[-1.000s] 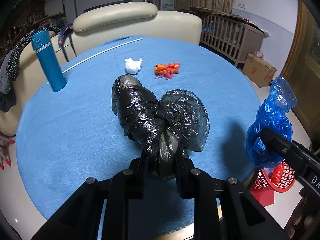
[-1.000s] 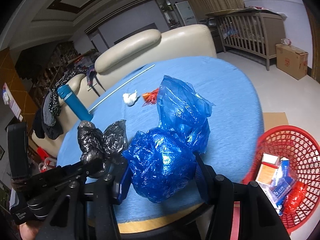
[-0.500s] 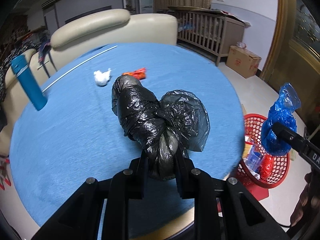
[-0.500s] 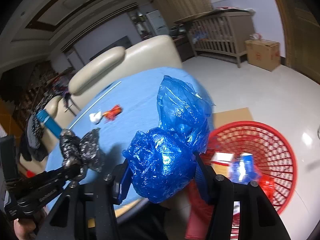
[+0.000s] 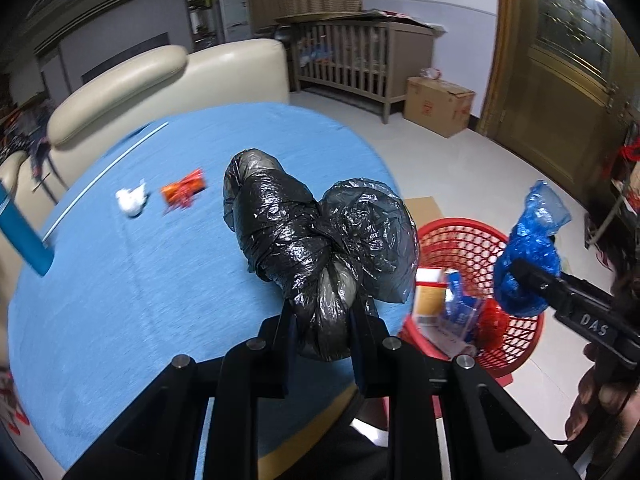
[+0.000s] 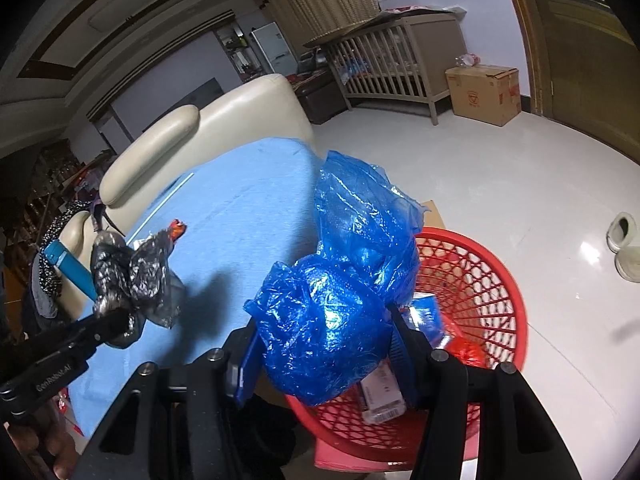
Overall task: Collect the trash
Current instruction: 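Open the right tool to drop the blue bags into the wastebasket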
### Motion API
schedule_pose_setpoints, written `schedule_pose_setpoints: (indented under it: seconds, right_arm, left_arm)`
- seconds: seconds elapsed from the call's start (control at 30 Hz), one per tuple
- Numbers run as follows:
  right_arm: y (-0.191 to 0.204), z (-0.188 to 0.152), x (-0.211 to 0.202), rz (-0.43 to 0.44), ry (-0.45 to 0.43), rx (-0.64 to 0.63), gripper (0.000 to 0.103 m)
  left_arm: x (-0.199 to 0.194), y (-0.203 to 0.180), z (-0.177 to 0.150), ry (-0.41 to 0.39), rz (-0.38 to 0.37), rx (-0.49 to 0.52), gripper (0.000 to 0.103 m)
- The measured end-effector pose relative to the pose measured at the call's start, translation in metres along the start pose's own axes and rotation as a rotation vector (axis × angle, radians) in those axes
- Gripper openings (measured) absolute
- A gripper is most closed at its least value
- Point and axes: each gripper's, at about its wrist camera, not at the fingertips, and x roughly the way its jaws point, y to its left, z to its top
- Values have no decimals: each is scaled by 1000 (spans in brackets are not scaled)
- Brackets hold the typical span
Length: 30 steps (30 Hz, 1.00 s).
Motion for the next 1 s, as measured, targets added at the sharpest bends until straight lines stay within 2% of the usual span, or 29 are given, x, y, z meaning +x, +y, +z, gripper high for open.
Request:
schedule_pose_setpoints:
  seconds: [0.33,1.0]
  right_arm:
    - [-32,-2,6,-45,52,18,58]
    - [-44,-4,19,-102,98,12,58]
  left_arm:
    - [0,-10,1,6,-32,65,24]
    - [2,-32,7,-2,-67,113,24]
